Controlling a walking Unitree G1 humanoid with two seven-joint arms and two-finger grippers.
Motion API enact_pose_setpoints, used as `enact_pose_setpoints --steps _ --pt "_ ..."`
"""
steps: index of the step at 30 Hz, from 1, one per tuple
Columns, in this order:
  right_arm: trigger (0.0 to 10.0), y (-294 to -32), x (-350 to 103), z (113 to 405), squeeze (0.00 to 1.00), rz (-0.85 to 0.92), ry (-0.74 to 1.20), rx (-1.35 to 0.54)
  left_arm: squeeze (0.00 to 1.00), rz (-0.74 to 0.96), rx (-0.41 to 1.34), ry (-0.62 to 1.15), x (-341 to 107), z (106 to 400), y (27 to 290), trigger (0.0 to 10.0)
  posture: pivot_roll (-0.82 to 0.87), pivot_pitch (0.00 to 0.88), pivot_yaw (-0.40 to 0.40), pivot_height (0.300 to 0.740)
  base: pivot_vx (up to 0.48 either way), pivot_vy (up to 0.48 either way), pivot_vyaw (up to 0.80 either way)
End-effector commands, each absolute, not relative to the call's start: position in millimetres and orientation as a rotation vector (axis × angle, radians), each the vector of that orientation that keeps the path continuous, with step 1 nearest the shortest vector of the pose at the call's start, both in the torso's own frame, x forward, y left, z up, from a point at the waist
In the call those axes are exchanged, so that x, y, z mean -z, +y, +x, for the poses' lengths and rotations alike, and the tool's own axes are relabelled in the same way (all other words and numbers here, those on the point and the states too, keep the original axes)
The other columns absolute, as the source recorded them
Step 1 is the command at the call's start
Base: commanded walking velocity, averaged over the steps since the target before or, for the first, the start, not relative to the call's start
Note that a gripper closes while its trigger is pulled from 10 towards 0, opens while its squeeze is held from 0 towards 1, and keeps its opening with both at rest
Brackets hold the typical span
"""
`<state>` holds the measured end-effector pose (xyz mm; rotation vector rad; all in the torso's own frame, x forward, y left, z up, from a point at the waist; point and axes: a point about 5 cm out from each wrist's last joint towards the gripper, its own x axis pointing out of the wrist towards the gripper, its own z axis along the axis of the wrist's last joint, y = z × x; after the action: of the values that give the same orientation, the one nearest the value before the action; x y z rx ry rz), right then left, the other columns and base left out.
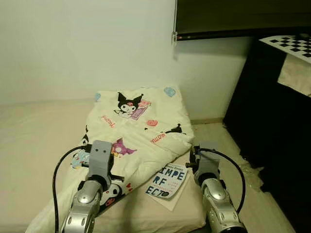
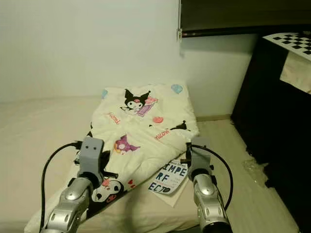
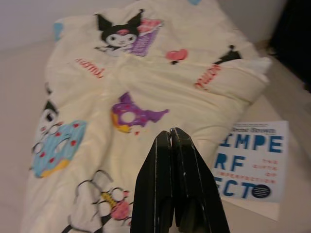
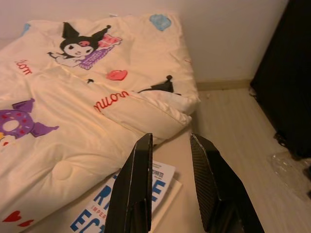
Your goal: Clean up the room
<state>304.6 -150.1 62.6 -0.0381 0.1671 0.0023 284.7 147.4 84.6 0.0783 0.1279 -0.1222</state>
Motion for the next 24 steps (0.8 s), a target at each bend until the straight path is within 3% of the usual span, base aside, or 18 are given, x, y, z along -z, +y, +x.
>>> enact_pose_setpoints --steps 1,24 --pt "10.0 -147.8 -56.9 301.6 0.0 -0.023 0.195 -0.004 0.0 0.093 0.15 0.167 -76.7 280.0 151.5 10.0 -0.05 0.11 0.057 0.705 0.0 0.0 0.0" --pt "10.0 -146.7 -62.7 303.7 0.0 -0.037 0.163 -0.027 0.0 0.07 0.191 0.19 -72.7 276.3 154.7 10.0 -0.05 0.105 0.058 0.6 0.0 0.0 0.0"
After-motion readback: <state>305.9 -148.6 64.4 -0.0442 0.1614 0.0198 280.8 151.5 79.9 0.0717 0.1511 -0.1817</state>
